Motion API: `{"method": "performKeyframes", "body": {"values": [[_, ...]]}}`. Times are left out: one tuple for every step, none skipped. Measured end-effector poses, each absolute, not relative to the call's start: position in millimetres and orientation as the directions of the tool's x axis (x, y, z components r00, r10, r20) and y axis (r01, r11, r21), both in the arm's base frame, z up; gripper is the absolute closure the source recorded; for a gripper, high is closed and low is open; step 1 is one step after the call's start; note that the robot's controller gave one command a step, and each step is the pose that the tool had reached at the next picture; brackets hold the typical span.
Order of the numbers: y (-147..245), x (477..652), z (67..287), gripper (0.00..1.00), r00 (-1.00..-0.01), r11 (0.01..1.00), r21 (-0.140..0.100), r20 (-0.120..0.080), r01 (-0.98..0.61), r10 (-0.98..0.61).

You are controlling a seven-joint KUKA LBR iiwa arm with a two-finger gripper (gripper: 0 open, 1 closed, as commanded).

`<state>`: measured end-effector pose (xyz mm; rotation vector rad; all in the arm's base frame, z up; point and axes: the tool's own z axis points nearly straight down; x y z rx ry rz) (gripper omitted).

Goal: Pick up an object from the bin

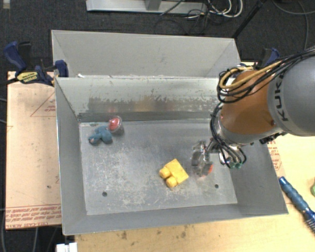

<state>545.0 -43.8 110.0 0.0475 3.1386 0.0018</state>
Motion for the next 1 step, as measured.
{"method": "performKeyframes", "body": {"values": [[-31.3,531.8,214.9,1.00,-1.000,1.000,0.000,-0.011,0.001,0.001]]}}
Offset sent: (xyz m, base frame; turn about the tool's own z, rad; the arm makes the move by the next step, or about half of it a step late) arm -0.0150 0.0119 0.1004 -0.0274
